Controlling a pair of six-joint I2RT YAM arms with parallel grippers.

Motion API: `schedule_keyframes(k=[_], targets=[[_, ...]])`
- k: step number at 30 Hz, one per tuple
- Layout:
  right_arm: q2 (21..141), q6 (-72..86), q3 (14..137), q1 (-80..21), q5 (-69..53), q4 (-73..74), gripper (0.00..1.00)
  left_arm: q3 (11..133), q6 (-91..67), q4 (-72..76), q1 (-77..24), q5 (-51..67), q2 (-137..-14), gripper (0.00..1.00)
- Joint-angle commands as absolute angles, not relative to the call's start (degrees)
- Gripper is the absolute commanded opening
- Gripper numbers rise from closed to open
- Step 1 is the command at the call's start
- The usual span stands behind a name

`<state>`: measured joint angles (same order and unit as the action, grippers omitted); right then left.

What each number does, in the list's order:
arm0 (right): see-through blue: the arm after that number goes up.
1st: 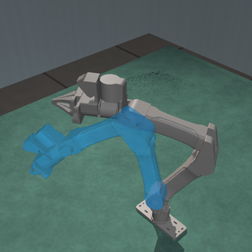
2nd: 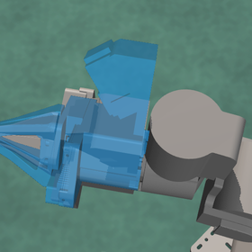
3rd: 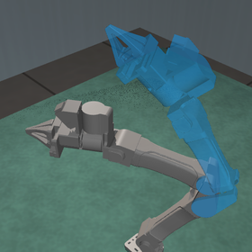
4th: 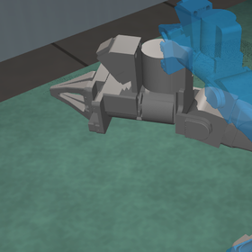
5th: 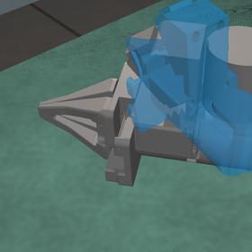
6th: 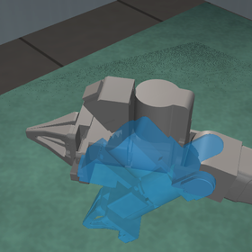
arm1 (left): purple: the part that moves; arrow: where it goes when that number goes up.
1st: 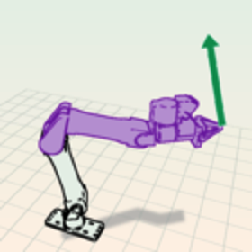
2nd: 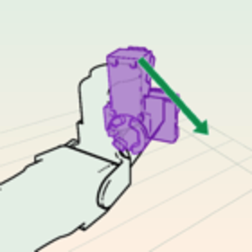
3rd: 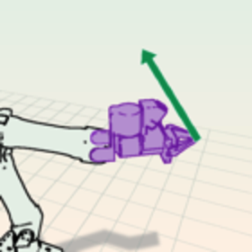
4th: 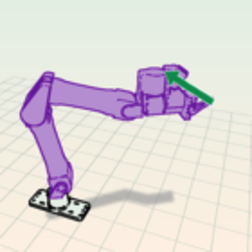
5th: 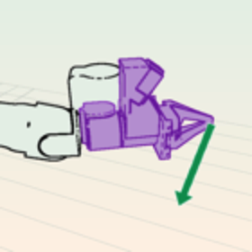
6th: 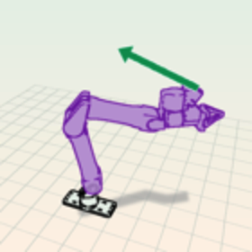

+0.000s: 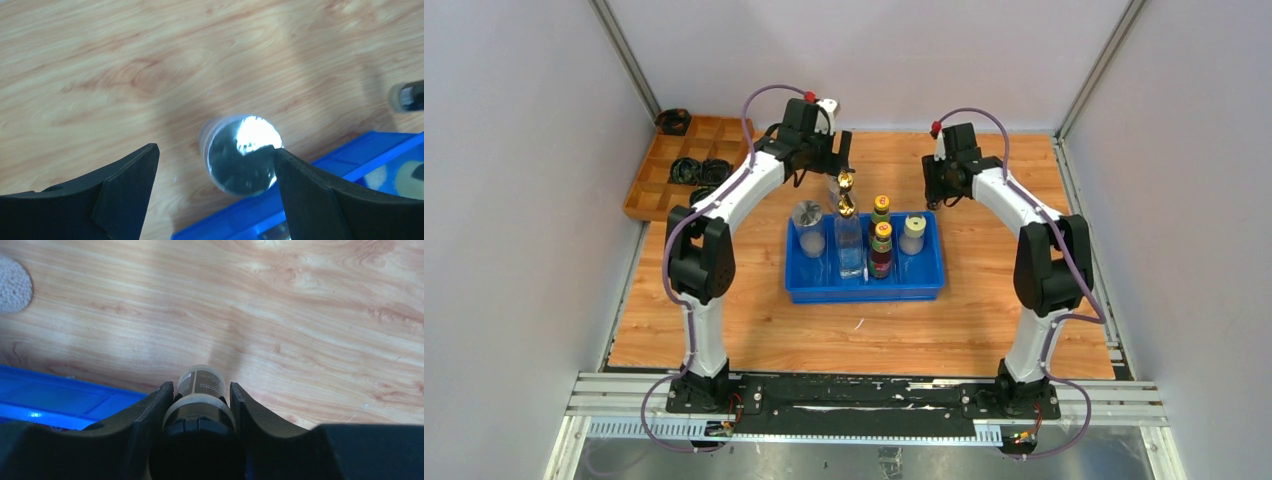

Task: Organize the condiment bottles
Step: Pick up the bottle from the center of the board.

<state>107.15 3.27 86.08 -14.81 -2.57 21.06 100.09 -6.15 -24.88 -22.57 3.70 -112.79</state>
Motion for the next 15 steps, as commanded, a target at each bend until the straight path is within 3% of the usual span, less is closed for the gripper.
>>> schedule_keyframes(k=[1,15], targets=[[104.0,4.1,82.9,-13.6,-2.8,22.3,0.36,104.6,-5.8,-24.4,-22.2,7.8,-117.1,0.9],[97.6,5.0,75.5,-11.2,-3.5,22.6,0.36,104.5,-7.5,-24.8,-22.4,7.7,-121.8,0.85]])
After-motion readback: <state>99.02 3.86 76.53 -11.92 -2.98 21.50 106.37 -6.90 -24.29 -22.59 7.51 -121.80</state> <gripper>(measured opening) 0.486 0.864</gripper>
